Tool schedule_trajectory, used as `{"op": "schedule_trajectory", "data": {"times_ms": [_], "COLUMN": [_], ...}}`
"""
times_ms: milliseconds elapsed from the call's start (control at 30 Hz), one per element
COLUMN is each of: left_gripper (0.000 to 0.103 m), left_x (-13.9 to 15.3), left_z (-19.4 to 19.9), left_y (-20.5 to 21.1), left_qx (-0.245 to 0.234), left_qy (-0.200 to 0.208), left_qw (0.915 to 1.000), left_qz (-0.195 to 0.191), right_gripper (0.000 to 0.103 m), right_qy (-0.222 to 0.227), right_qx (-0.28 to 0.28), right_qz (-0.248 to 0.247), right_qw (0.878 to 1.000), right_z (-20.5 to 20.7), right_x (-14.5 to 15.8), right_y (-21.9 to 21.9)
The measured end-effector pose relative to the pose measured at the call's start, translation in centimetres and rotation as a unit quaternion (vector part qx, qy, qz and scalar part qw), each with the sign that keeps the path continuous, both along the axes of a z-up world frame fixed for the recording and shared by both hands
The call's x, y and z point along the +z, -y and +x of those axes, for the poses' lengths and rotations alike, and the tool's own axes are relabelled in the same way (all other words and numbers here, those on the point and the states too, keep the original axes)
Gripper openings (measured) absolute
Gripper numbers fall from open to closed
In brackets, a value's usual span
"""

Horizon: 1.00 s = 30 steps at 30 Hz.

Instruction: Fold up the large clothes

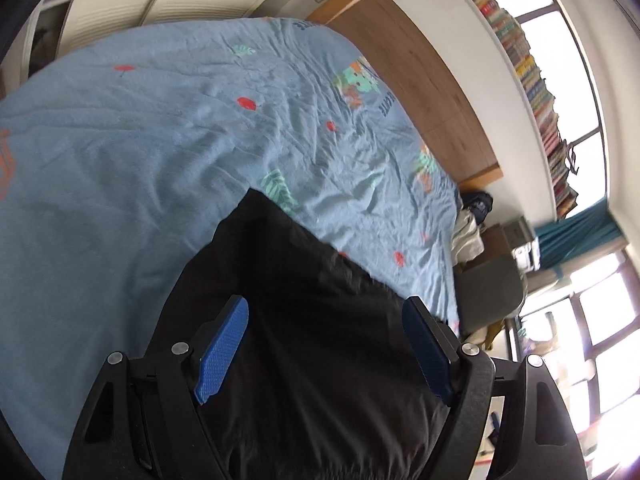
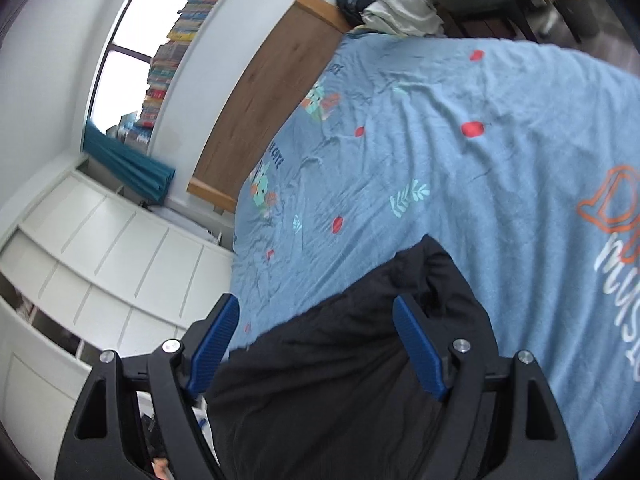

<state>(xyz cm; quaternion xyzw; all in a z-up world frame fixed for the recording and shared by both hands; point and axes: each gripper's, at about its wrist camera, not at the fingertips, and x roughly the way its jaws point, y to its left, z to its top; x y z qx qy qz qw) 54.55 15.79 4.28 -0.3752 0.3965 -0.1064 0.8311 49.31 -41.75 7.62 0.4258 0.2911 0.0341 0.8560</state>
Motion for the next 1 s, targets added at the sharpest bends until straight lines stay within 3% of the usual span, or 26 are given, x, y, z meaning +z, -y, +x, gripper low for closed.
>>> {"op": "schedule_trajectory", "data": {"times_ms": [233, 500, 633, 767, 1000], "left_gripper": [0.078, 0.078, 0.078, 0.078, 0.083], "left_x": [0.8, -1.1, -2.1, -3.1, -3.6], "left_z": [-5.4, -8.4, -7.9, -6.1, -1.0], "left_y": [3.5, 8.3, 11.3, 13.7, 17.4], "left_qx": [-0.045, -0.086, -0.115, -0.132, -0.151], "left_qy": [0.003, 0.022, 0.033, 0.039, 0.035], "left_qw": [0.9925, 0.9815, 0.9736, 0.966, 0.9498], "left_qz": [0.113, 0.17, 0.194, 0.219, 0.272], "right_gripper": [0.079, 0.079, 0.079, 0.079, 0.079], "right_qy": [-0.022, -0.039, -0.035, -0.034, -0.053], "right_qx": [0.061, 0.11, 0.136, 0.165, 0.186], "right_qz": [-0.075, -0.189, -0.239, -0.309, -0.363], "right_qw": [0.995, 0.975, 0.961, 0.936, 0.912], "right_z": [-4.0, -5.5, -4.8, -3.1, 3.0], "right_x": [0.8, -1.8, -2.7, -4.1, -6.0], "right_y": [-6.8, -15.7, -19.4, -23.3, -26.0]}}
